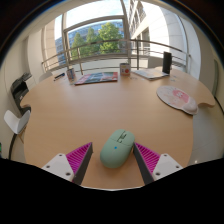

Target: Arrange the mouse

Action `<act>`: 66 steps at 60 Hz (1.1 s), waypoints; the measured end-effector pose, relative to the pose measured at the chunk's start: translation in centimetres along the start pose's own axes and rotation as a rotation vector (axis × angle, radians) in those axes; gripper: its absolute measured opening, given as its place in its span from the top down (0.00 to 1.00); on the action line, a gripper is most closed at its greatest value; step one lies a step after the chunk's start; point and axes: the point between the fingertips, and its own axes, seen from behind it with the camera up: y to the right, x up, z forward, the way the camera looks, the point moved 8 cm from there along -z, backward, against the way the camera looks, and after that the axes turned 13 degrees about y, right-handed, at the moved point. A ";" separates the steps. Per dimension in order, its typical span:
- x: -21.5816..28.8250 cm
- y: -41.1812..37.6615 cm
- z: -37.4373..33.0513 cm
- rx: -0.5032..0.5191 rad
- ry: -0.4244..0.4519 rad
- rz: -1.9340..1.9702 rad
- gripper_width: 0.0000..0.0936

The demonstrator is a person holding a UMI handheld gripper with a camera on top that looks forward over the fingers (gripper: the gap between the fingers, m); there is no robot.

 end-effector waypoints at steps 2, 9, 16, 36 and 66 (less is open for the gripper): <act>0.2 -0.3 0.5 0.013 0.002 -0.009 0.12; 0.9 -1.1 2.4 0.047 -0.001 -0.057 0.20; 1.1 -2.0 3.3 0.064 0.014 -0.155 0.42; 3.1 -3.3 2.9 0.122 0.030 -0.210 0.57; 32.1 14.6 3.8 0.014 0.472 -0.027 0.58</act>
